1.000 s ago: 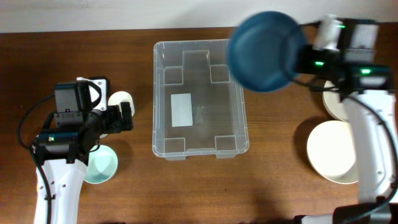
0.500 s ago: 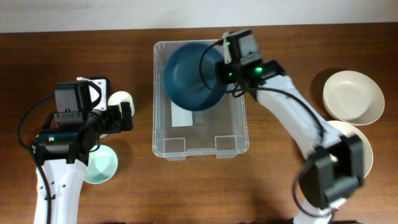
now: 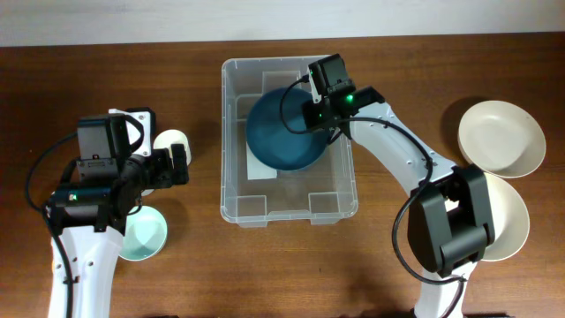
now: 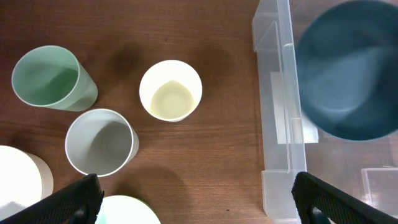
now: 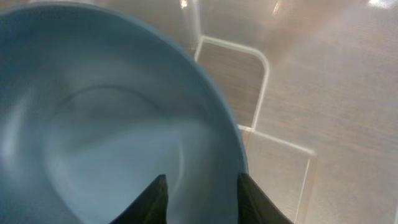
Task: Pack container
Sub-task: 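Lift the blue plate with the right gripper and lower it into the container, then release the plate and move the right gripper to the cream bowl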
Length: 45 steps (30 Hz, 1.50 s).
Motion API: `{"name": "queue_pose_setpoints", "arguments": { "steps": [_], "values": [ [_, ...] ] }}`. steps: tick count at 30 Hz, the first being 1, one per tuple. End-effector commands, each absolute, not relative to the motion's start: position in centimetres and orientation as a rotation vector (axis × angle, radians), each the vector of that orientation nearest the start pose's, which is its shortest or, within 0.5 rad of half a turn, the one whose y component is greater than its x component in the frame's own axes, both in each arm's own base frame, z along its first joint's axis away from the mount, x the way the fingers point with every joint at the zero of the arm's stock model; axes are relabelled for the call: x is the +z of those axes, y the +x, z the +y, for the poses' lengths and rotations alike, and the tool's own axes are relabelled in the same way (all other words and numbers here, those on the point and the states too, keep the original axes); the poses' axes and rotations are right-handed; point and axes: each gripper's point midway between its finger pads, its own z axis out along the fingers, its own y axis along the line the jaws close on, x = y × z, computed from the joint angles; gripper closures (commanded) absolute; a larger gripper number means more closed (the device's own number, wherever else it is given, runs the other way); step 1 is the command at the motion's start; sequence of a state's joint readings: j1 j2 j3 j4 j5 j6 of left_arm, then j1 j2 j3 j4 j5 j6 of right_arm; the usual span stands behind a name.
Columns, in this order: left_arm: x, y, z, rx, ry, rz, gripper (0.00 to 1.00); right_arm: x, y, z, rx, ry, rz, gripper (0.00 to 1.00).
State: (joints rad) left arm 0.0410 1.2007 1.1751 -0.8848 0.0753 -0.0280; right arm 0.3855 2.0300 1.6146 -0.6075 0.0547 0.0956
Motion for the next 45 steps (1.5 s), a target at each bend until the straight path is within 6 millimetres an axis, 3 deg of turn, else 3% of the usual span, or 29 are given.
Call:
{"name": "queue_pose_setpoints", "arguments": {
  "steps": [1, 4, 6, 8, 10, 16, 19, 23, 37, 45],
  "values": [
    [23.1, 32.6, -0.1, -0.1, -0.057, 2.444, 0.01, 18.2, 48.7, 18.6, 0.101, -0.41, 2.424, 0.62],
    [23.1, 32.7, -0.1, -0.1, -0.057, 2.443, 0.01, 23.7, 48.7, 16.9, 0.032, -0.419, 2.348, 0.55],
    [23.1, 32.7, -0.1, -0.099, -0.057, 2.443, 0.01, 26.7, 49.1, 13.6, -0.106, -0.323, 2.308, 0.53],
    [23.1, 32.6, 0.3, -0.073, -0.068, 2.445, 0.0, 28.3, 49.4, 9.6, -0.253, -0.215, 2.287, 0.44],
    [23.0, 32.5, 0.9, -0.026, -0.087, 2.449, 0.01, 28.2, 49.4, 5.6, -0.381, -0.125, 2.305, 0.37],
    [22.4, 31.3, 5.5, 0.058, -0.485, 2.439, 0.01, 22.4, 47.4, -4.8, -0.525, 0.13, 2.546, 0.31],
    [22.4, 31.1, 6.7, 0.061, -0.56, 2.424, 0.01, 19.0, 46.6, -8.0, -0.485, 0.213, 2.663, 0.31],
    [22.4, 31.1, 6.5, 0.047, -0.556, 2.425, 0.01, 15.3, 45.8, -10.9, -0.471, 0.291, 2.771, 0.31],
    [22.7, 31.6, 6.4, 0.032, -0.548, 2.405, 0.01, 2.6, 43.4, -15.6, -0.558, 0.45, 3.055, 0.31],
    [22.8, 31.7, 6.4, 0.031, -0.547, 2.4, 0.01, -0.1, 42.5, -17.9, -0.595, 0.549, 3.074, 0.35]
  ]
}}
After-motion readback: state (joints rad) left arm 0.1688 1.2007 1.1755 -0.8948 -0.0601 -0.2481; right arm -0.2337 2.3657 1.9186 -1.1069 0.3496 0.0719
